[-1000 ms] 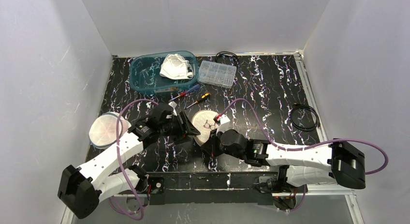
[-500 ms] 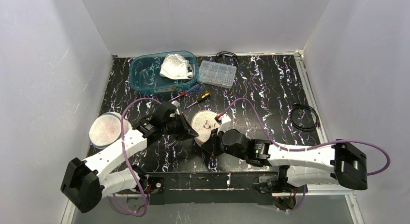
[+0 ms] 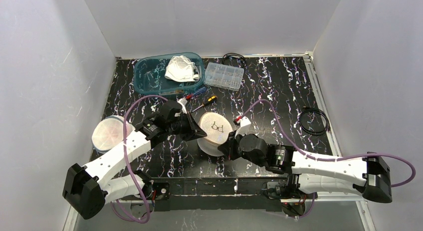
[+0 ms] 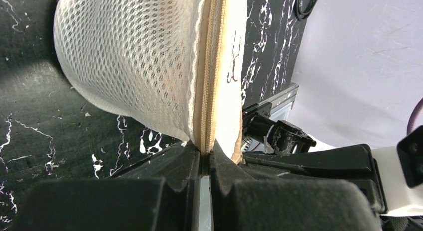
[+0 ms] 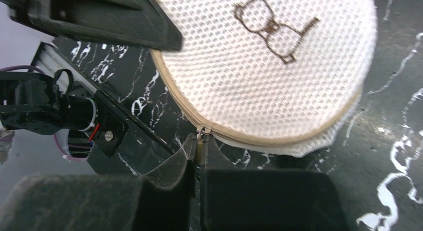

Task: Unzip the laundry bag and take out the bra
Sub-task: Unzip the laundry bag at the center of the board.

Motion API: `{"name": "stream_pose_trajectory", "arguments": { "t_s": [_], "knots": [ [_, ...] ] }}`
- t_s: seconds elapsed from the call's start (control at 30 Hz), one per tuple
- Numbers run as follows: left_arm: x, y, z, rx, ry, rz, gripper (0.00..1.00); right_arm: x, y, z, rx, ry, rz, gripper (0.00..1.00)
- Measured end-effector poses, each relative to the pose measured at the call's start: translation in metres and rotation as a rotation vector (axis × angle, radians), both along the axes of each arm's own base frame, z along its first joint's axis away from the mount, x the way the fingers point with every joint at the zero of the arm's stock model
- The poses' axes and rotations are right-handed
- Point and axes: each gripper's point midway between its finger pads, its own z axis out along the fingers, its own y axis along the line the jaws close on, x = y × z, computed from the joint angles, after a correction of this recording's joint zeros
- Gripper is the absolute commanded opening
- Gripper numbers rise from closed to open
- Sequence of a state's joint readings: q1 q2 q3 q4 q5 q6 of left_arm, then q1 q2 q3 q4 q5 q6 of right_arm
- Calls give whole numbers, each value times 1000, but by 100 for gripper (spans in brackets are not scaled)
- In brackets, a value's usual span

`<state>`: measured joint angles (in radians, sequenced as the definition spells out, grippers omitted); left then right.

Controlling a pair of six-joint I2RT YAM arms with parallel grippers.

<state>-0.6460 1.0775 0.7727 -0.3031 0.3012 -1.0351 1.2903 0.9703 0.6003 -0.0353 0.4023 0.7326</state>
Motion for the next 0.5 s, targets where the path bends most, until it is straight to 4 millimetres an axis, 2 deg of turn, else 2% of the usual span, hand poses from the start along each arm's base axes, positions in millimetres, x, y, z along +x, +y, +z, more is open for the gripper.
{"name": "stream_pose_trajectory", "arguments": {
  "t_s": [0.27, 0.43, 0.5],
  "knots": [
    [13, -1, 13, -28, -15, -40, 0, 7, -24, 0, -43, -23, -68, 1],
    [20, -7, 2, -31, 14, -82, 0, 8, -26, -10, -62, -23, -75, 1],
    [21, -8, -3, -27, 24, -92, 6, 7, -26, -16, -79, -18, -72, 1]
  ]
}}
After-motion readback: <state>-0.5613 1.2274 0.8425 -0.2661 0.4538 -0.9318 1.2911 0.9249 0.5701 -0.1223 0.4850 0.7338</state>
